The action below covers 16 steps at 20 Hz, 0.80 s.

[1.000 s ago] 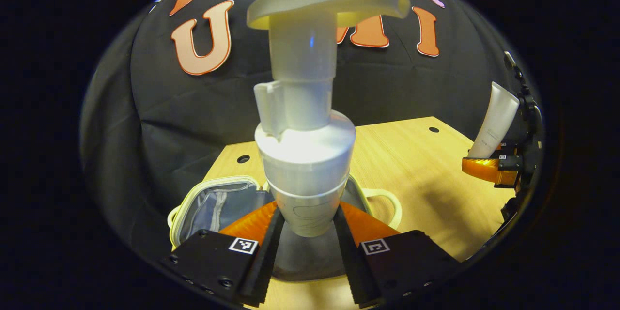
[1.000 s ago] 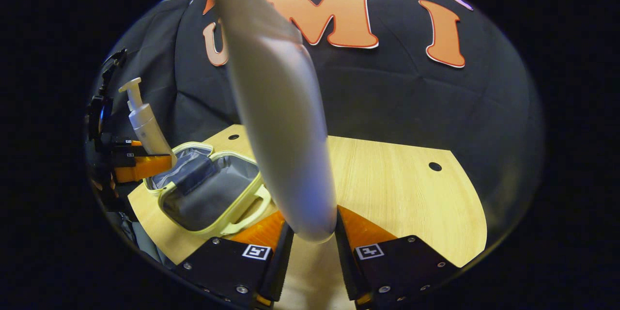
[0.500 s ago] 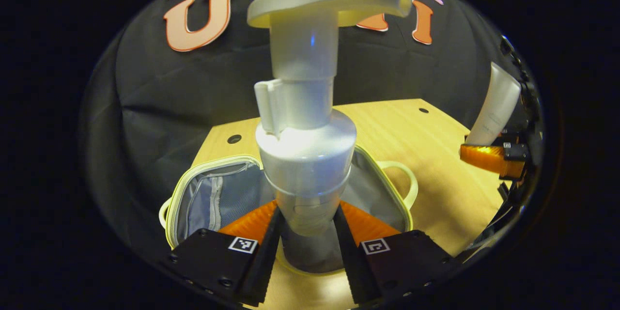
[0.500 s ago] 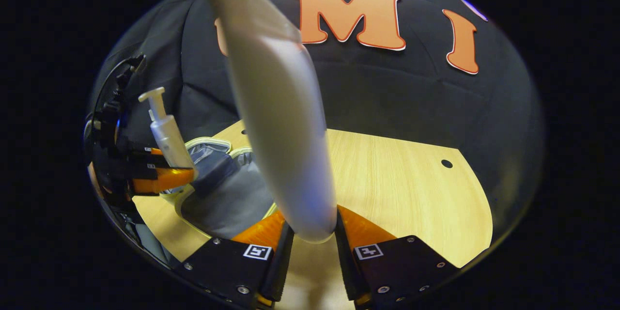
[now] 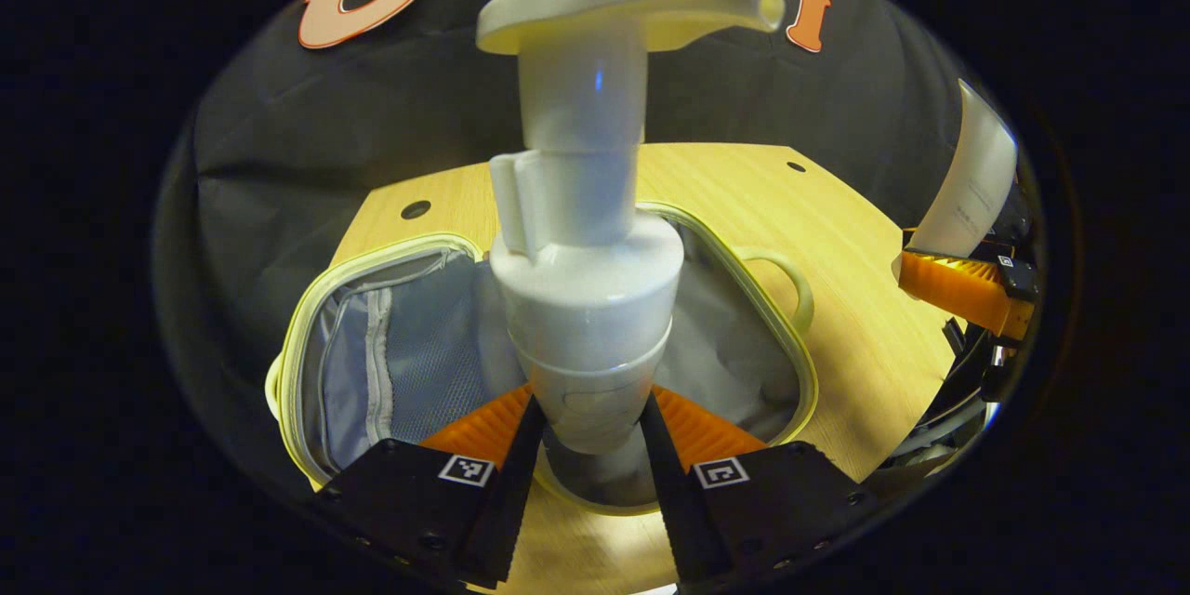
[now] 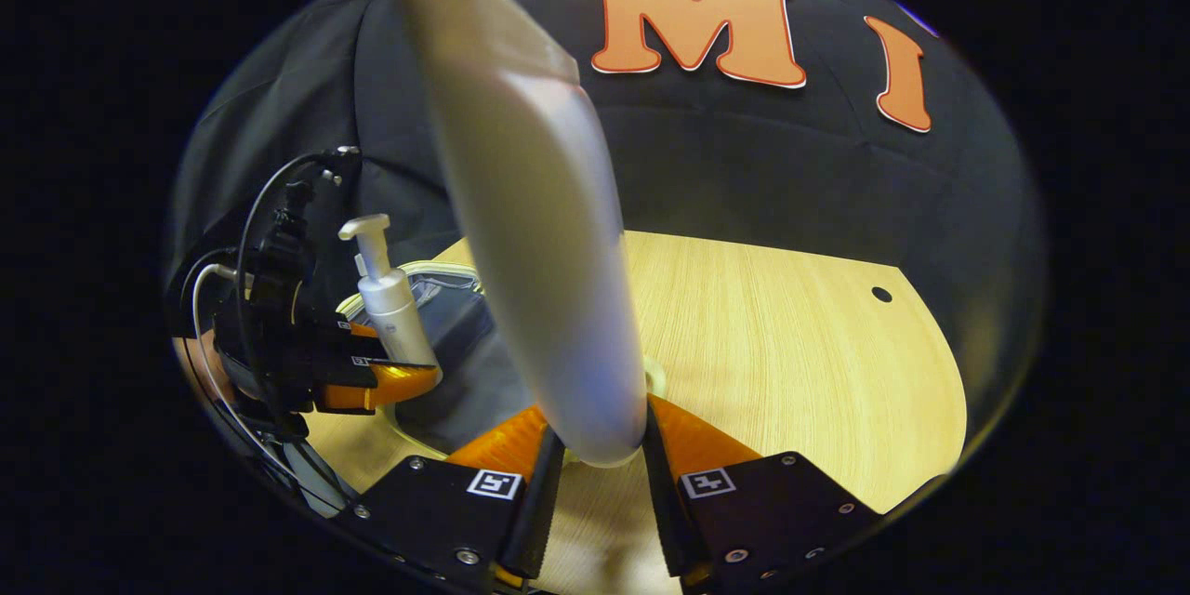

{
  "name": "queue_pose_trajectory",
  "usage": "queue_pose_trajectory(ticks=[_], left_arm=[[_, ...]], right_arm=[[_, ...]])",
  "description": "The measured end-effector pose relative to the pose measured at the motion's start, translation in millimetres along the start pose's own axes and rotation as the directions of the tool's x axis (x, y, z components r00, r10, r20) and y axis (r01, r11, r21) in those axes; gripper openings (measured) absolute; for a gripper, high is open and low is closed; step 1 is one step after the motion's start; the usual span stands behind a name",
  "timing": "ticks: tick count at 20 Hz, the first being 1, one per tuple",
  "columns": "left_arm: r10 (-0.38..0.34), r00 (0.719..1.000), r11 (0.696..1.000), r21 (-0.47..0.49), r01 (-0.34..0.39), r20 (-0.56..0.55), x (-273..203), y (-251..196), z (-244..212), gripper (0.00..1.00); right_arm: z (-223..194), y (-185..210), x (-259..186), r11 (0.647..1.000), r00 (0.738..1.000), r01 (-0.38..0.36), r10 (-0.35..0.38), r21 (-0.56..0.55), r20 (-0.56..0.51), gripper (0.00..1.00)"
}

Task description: First open the suitcase, pack the skin care products into it, and then close the suitcase.

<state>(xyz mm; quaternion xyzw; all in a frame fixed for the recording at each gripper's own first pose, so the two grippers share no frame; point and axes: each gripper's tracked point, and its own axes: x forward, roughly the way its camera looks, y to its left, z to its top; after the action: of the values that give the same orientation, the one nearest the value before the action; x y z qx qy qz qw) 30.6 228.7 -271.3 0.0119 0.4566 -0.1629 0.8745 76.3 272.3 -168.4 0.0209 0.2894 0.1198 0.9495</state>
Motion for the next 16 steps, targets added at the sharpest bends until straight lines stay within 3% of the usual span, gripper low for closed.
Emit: queue_pose_trajectory(ticks=[9, 16], left_arm=[[0.009, 0.985, 1.0, -0.025, -0.013, -0.174, 23.7, -5.4, -14.8, 0.63], [0.095, 0.949, 0.991, -0.057, -0.117, -0.299, 44.7, -8.4, -22.7, 0.63]], right_arm=[[-5.4, 12.7, 27.3, 0.996, 0.996, -0.084, 0.085, 0.015, -0.035, 0.48], [-8.8, 9.9, 42.8, 0.991, 0.989, -0.129, 0.131, 0.03, -0.069, 0.48]])
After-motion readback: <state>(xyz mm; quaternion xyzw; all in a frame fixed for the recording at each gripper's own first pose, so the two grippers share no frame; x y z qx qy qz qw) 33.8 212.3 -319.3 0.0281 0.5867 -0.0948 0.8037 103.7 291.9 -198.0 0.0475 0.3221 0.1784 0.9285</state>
